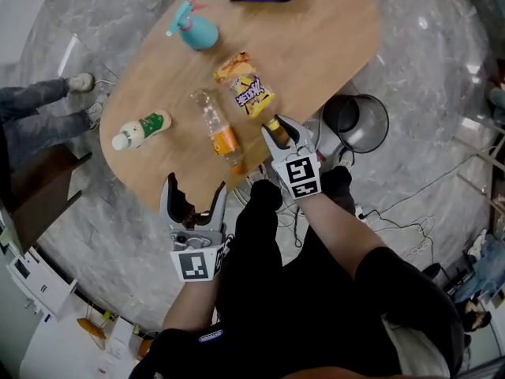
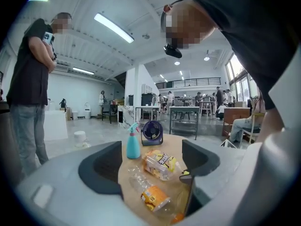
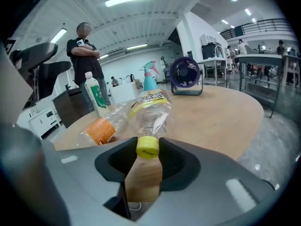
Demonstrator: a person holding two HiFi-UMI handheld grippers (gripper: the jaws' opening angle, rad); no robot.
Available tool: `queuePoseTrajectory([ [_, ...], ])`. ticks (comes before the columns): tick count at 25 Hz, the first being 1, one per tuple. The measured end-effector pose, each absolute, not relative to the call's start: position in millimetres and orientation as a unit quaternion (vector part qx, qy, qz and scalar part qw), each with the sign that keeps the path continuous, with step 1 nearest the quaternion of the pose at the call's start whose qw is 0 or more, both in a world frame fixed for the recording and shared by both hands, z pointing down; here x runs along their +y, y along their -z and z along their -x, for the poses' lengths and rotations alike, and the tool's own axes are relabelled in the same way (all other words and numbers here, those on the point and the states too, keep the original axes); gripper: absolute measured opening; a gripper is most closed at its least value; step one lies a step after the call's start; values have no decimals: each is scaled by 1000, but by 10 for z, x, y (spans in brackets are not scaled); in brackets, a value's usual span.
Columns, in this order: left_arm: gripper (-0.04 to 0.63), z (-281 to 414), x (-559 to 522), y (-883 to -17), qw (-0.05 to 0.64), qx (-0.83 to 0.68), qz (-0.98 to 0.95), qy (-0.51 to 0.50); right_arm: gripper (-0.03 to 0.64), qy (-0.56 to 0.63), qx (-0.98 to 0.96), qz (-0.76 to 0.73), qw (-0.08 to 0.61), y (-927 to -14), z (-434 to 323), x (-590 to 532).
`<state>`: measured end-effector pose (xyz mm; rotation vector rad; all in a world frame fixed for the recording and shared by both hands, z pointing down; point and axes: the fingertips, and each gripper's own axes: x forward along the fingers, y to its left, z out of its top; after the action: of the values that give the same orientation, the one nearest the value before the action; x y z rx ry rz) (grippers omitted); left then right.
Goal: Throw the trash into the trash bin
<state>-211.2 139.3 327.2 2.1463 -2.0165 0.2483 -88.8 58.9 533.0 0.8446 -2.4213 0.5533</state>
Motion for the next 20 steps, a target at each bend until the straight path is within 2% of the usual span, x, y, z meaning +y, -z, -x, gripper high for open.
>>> queuePoseTrajectory([
  [5, 405, 2061, 1341, -3357, 92, -672, -729, -93, 167, -189, -907, -300, 229, -5055, 738, 557],
  [11, 403, 1863, 1210, -3494, 98, -660, -736, -111, 167, -223, -906, -325, 153, -4559, 202, 406],
  [20, 403, 1054, 766, -3496, 102, -618, -772, -112, 166, -246, -886, -386, 74, -3873, -1099, 205],
])
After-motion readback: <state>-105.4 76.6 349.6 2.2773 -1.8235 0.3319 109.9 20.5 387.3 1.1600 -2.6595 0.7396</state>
